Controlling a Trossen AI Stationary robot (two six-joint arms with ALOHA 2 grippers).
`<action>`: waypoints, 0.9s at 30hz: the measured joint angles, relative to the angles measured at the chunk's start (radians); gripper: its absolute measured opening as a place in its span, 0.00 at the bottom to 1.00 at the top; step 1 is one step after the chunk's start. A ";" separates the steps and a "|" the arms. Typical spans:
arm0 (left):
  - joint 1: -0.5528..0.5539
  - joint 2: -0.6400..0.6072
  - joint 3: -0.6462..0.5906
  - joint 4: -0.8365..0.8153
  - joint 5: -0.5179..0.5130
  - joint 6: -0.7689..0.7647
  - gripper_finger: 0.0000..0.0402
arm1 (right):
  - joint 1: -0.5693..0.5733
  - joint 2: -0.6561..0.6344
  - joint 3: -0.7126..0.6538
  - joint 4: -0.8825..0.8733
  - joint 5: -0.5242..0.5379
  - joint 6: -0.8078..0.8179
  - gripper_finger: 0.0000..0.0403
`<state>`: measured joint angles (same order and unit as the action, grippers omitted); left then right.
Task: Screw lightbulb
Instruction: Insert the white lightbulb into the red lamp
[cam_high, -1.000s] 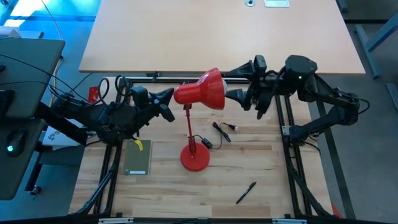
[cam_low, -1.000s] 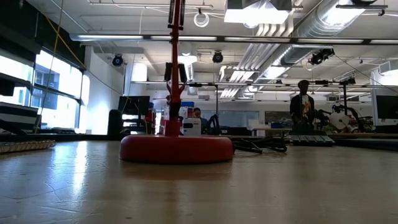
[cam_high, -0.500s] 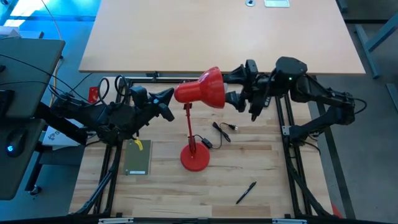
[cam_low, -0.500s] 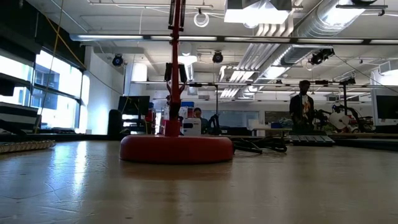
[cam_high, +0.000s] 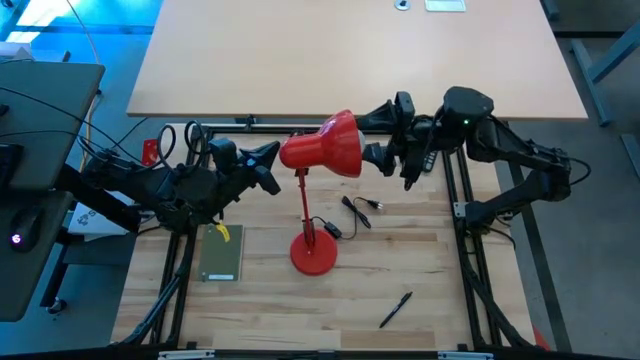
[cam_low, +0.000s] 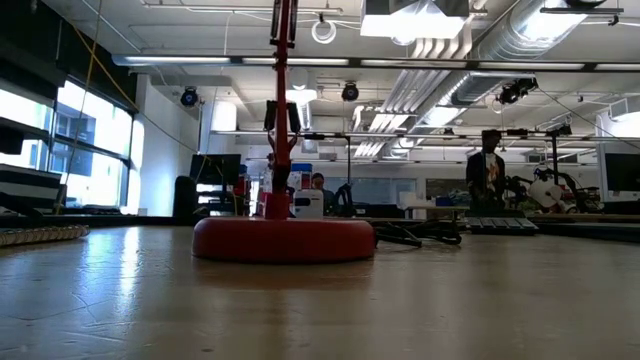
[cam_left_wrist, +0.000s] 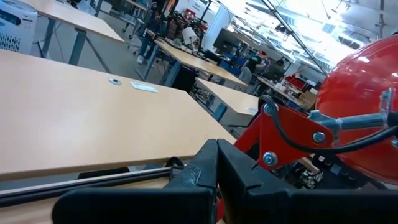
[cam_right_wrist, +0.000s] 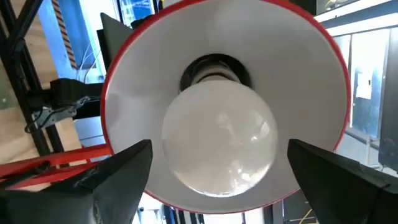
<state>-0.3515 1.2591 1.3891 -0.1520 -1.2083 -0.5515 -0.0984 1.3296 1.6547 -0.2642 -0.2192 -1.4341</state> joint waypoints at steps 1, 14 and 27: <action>0.000 0.000 0.000 0.000 0.000 -0.006 0.00 | 0.000 0.000 0.000 0.000 -0.002 0.001 0.88; 0.000 0.000 0.000 0.000 0.000 -0.024 0.00 | 0.001 0.007 0.000 0.008 -0.051 0.019 0.79; 0.000 0.000 0.000 0.000 0.001 -0.025 0.00 | 0.001 0.029 0.000 0.053 -0.058 0.012 0.79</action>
<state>-0.3515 1.2591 1.3891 -0.1516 -1.2076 -0.5762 -0.0978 1.3582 1.6547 -0.2113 -0.2769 -1.4224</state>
